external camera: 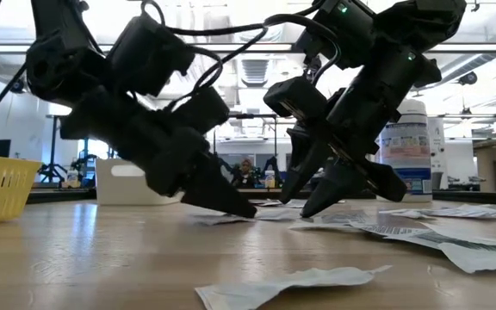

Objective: Pick & Place First Aid Supplies
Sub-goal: Put the towelette pack into the black bin

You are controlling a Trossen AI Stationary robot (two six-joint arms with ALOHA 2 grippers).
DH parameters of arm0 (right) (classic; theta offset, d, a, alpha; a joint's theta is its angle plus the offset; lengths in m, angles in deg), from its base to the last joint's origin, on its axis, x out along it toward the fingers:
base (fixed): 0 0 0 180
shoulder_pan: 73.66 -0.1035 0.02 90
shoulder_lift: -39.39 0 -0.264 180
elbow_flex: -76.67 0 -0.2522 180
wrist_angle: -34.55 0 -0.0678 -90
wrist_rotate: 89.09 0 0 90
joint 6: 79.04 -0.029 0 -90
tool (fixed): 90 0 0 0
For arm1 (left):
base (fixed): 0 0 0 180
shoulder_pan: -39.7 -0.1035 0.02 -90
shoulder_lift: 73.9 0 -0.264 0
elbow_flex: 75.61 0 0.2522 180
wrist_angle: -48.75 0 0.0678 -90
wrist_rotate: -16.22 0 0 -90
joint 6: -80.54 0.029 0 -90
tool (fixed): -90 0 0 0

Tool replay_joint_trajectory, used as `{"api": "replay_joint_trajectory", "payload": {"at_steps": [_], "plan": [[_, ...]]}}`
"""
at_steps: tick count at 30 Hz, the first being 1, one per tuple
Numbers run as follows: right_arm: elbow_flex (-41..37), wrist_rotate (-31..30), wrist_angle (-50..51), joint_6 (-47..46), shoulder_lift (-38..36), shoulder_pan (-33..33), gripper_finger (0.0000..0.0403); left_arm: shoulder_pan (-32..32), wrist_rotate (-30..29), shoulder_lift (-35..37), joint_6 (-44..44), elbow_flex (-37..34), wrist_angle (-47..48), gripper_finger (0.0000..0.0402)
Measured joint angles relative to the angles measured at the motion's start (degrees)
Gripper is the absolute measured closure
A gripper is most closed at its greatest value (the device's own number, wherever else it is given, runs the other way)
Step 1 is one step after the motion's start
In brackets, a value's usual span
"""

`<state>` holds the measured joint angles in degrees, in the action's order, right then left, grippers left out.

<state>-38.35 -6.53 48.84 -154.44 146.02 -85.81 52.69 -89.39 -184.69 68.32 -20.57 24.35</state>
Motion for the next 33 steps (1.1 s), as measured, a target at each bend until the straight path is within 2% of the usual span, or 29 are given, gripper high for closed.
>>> {"api": "replay_joint_trajectory", "payload": {"at_steps": [8, 16, 33], "plan": [[0.02, 0.02, 0.09, 1.01, 0.00, 0.00, 0.0251, 0.15, -1.37, -0.30, -2.85, -0.15, 0.59, 0.0401], [-0.13, 3.15, -3.45, 1.01, 0.06, 0.85, 0.0239, 0.15, -0.62, -0.30, -2.93, -0.17, 0.86, 0.0401], [-0.56, -2.27, -6.61, 0.95, 0.37, 0.79, 0.0270, 0.15, -0.27, -0.36, -2.69, -0.30, 1.14, 0.0401]]}}
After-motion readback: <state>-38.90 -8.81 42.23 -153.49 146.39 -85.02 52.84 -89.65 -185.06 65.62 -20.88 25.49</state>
